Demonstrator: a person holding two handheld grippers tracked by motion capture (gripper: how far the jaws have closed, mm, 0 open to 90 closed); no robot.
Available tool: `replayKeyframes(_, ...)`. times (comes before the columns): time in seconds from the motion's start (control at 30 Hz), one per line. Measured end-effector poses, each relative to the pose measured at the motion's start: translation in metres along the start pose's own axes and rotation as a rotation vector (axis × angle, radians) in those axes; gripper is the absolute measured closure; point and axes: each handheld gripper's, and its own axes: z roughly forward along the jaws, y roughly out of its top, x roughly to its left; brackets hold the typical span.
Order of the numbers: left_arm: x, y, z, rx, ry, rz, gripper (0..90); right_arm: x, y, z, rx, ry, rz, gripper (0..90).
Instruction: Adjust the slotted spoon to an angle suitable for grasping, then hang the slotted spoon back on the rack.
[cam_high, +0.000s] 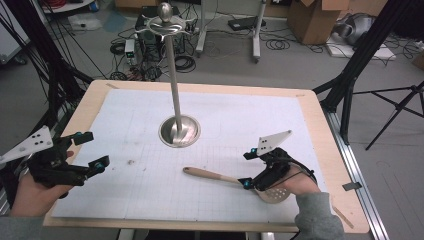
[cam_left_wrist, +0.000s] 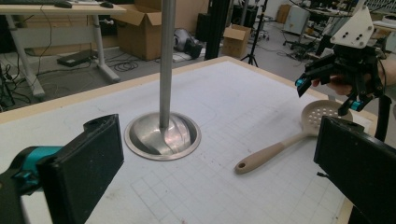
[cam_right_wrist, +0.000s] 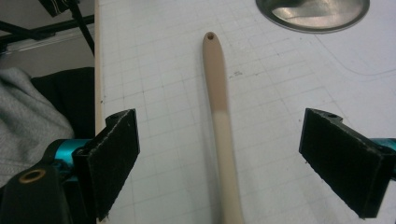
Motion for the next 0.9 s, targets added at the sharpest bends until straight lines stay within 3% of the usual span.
replayKeyframes(0.27,0.0,0.0,0.011,0.011,-0.021,0.001,1.8,0.001,-0.01,-0.004,0.009,0.018,0.034,13.9)
replayKeyframes(0.9,-0.004,-0.001,0.017,0.025,-0.046,0.004,1.9,0.002,-0.012,0.005,0.074,0.01,-0.006,14.6)
